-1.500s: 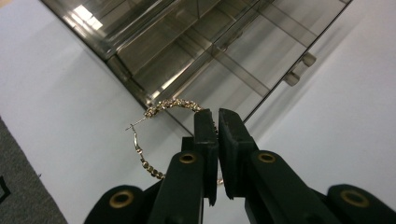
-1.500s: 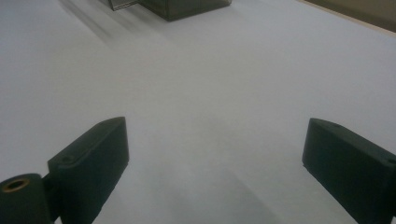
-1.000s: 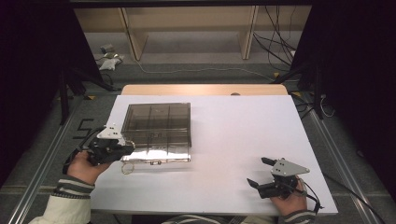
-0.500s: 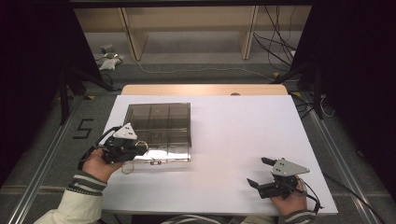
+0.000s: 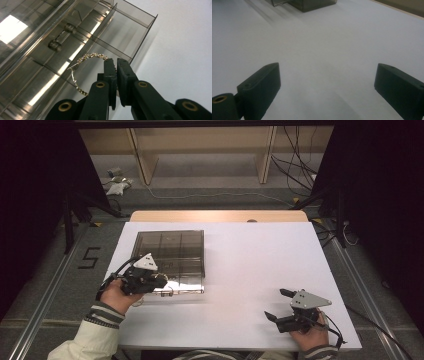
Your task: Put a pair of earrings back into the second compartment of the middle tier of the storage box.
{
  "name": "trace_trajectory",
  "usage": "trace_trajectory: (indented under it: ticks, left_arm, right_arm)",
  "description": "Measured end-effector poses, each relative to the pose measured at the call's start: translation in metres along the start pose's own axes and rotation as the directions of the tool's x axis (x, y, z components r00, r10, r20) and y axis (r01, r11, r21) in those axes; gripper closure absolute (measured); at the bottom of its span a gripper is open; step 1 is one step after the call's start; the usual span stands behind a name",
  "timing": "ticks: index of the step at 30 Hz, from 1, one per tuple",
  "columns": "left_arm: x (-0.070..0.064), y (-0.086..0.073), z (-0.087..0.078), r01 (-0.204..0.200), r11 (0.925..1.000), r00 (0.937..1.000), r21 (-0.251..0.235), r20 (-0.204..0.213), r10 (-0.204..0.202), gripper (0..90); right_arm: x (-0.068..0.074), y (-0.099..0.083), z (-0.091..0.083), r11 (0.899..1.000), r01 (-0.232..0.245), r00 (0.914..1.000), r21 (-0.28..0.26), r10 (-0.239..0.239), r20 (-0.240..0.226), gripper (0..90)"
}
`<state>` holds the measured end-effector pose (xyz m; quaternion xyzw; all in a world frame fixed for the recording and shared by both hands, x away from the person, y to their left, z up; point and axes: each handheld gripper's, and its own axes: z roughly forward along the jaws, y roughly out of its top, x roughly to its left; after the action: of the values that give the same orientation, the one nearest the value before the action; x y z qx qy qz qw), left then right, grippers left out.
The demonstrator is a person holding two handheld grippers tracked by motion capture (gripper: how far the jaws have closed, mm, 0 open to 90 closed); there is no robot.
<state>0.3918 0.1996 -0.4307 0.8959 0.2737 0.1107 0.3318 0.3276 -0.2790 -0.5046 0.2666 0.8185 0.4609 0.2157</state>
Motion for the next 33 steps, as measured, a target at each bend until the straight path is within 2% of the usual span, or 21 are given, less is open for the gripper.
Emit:
trace_trajectory:
  ticks: [25,33]
  left_arm:
    - [0.005,0.003,0.017,0.015,0.9998,0.9996,0.014,0.026,-0.015,86.0]
    - [0.009,0.001,0.021,0.024,0.9996,0.9982,0.017,0.054,-0.025,85.8]
  right_arm:
    - [0.0,0.0,0.0,1.0,0.004,1.0,0.002,-0.004,0.004,7.9]
    - [0.001,0.0,0.0,1.0,0.005,1.0,0.002,-0.005,0.004,7.9]
